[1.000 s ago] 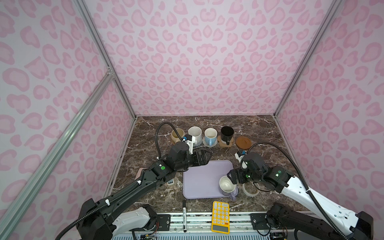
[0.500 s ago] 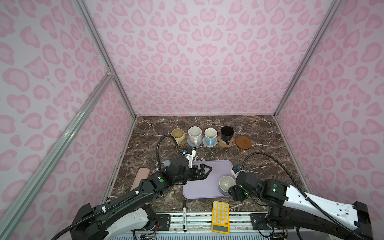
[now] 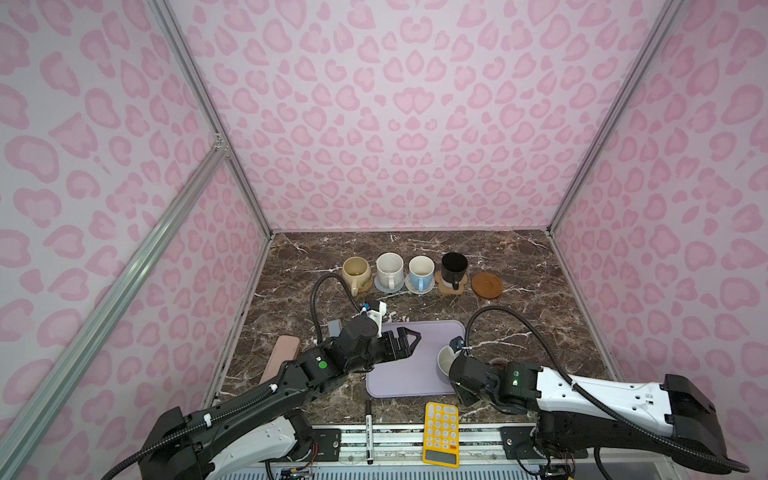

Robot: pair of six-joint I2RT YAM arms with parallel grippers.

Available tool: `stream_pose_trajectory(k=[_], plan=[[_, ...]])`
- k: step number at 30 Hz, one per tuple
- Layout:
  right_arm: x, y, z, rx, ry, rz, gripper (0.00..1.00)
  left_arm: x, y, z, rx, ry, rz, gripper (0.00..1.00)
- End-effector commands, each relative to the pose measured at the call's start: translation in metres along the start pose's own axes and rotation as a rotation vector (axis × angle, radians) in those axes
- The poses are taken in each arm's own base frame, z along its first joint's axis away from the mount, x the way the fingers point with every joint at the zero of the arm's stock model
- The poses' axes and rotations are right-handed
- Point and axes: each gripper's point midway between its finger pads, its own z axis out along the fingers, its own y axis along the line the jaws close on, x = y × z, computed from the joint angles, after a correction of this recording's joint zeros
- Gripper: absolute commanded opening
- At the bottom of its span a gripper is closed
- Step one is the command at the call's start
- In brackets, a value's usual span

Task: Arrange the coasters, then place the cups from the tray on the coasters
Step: 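Grasp the lavender mug with the right gripper while the left gripper hovers nearby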

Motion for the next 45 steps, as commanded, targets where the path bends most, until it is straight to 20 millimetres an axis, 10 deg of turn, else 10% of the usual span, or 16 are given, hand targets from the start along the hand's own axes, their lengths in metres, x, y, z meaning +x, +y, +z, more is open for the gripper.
stream_pose_trajectory(k=[1,24,45], plan=[[-0.015,0.0,0.003,0.028,-0.061,0.047,0.52,-0.006,0.001,0.005,0.0,-0.037,-0.035,0.97],[-0.028,-0.002,0.021,0.125,-0.054,0.104,0.01,0.004,0.013,0.009,-0.018,-0.076,-0.075,0.97],[-0.046,-0.02,0.0,0.137,-0.111,0.132,0.0,-0.009,-0.015,0.013,0.043,-0.093,-0.066,0.97]])
